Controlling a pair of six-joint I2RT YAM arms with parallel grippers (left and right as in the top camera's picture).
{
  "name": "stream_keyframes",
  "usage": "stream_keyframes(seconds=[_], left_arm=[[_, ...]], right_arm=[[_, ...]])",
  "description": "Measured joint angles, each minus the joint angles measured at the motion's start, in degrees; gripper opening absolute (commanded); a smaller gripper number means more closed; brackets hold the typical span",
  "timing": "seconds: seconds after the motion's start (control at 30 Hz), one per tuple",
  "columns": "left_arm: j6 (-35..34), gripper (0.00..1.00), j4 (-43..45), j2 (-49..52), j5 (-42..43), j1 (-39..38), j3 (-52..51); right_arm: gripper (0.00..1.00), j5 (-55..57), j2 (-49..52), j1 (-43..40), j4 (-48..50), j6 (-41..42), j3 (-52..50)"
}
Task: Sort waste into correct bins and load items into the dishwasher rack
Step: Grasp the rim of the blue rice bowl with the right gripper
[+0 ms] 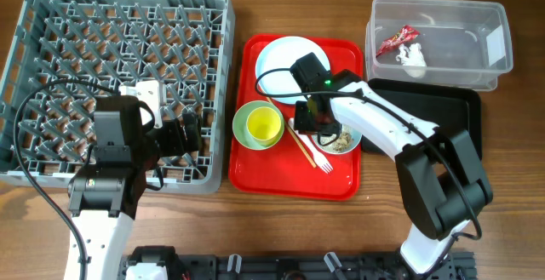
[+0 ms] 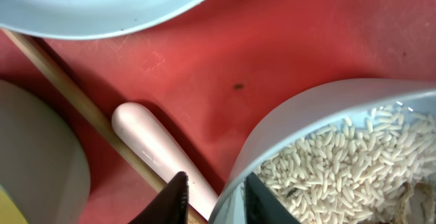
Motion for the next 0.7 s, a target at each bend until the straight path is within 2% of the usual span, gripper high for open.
stream_keyframes(seconds=[0.1, 0.43, 0.57, 0.7], left_arm=[[0.0, 1.0, -0.02, 0.0, 0.0, 0.0, 0.0], [0.0, 1.0, -0.02, 0.0, 0.0, 0.0, 0.0], [0.0, 1.0, -0.02, 0.0, 0.0, 0.0, 0.0], [0.0, 1.0, 0.0, 0.0, 0.0, 0.0, 0.0]], right_arm=[[0.04, 0.17, 0.0, 0.0, -0.07, 0.09, 0.0], [0.05, 1.66, -1.42, 0.0, -5.01, -0.66, 3.8], [0.04, 1.66, -6.23, -0.55, -5.7, -1.66, 5.79], [0.04, 1.18, -14.91, -5.79, -6.05, -2.14, 6.49]])
